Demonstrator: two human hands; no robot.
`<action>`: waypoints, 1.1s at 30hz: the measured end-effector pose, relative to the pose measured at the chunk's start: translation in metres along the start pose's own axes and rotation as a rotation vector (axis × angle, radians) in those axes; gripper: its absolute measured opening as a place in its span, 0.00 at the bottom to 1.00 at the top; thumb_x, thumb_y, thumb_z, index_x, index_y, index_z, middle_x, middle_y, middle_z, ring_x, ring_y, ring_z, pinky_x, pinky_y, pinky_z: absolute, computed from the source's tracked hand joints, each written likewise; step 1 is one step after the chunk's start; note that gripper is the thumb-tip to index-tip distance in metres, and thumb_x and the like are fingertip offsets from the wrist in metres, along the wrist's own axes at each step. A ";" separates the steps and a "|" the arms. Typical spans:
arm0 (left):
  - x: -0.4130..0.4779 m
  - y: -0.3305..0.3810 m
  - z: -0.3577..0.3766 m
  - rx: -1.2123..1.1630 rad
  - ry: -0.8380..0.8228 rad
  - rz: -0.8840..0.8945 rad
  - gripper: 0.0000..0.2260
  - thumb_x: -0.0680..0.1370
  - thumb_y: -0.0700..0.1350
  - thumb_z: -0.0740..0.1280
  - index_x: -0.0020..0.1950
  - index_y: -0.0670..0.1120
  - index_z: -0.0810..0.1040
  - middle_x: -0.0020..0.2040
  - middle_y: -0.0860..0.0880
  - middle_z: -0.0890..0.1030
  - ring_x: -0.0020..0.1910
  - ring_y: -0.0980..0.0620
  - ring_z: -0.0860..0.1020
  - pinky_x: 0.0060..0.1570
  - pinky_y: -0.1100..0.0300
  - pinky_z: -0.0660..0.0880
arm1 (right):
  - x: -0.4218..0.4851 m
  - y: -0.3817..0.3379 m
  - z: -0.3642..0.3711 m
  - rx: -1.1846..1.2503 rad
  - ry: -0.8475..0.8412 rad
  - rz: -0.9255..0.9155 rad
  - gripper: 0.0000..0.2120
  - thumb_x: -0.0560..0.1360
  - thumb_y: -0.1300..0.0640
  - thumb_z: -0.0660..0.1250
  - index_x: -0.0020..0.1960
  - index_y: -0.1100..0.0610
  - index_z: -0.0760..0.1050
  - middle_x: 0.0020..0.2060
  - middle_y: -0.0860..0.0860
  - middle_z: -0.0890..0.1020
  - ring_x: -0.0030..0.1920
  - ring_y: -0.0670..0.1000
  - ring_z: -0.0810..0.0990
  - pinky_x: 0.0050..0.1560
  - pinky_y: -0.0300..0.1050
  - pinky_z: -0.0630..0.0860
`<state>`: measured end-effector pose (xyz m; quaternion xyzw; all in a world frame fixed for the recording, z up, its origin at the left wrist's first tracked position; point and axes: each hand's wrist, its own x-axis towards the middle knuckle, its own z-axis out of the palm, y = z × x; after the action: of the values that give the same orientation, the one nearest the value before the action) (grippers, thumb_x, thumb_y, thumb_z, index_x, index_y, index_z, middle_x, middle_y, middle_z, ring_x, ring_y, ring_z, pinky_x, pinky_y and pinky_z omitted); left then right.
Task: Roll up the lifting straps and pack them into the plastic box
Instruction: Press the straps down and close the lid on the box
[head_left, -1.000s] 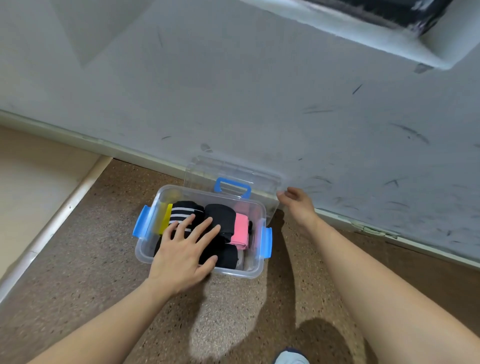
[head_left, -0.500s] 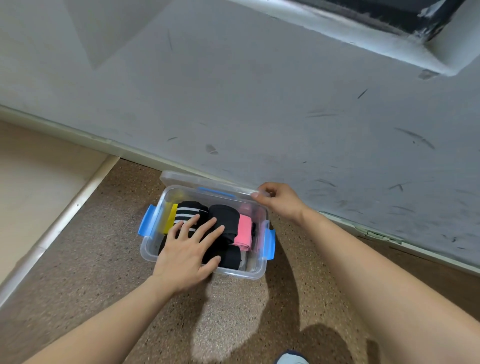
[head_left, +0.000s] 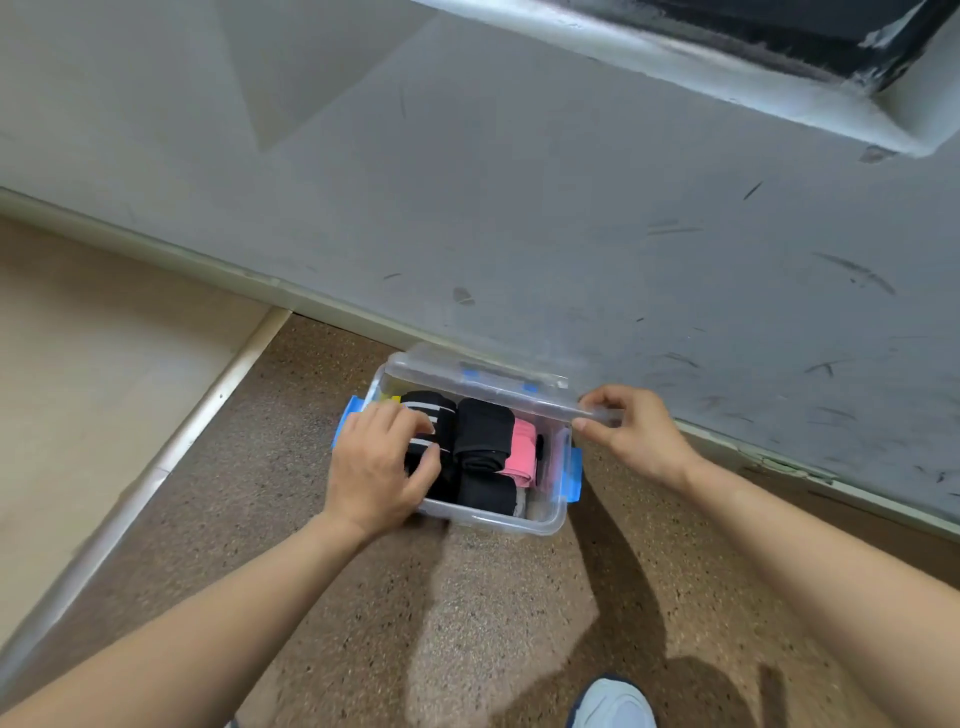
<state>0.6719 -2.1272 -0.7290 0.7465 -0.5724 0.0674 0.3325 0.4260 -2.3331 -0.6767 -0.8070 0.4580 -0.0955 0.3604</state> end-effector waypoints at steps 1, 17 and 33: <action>0.004 -0.003 -0.007 0.043 0.028 0.003 0.12 0.76 0.51 0.67 0.52 0.44 0.80 0.47 0.47 0.79 0.45 0.45 0.75 0.44 0.52 0.68 | -0.006 0.002 0.007 -0.018 0.018 -0.012 0.09 0.73 0.55 0.77 0.51 0.54 0.82 0.48 0.53 0.86 0.49 0.55 0.83 0.53 0.50 0.79; -0.015 -0.032 -0.027 0.156 -0.601 0.200 0.10 0.77 0.54 0.71 0.55 0.52 0.78 0.74 0.47 0.75 0.76 0.43 0.69 0.71 0.47 0.71 | -0.065 -0.005 0.069 -0.447 -0.227 -0.266 0.14 0.73 0.47 0.75 0.44 0.47 0.69 0.79 0.46 0.64 0.81 0.53 0.55 0.80 0.57 0.58; -0.015 -0.022 -0.018 0.132 -0.767 0.052 0.20 0.81 0.62 0.63 0.69 0.55 0.69 0.78 0.53 0.67 0.82 0.48 0.57 0.77 0.51 0.59 | -0.064 -0.002 0.070 -0.648 -0.224 -0.259 0.28 0.79 0.36 0.56 0.75 0.49 0.66 0.77 0.48 0.69 0.78 0.52 0.62 0.78 0.55 0.57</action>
<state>0.6920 -2.1018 -0.7317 0.7225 -0.6684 -0.1714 0.0439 0.4256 -2.2464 -0.7141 -0.9360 0.3163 0.0988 0.1189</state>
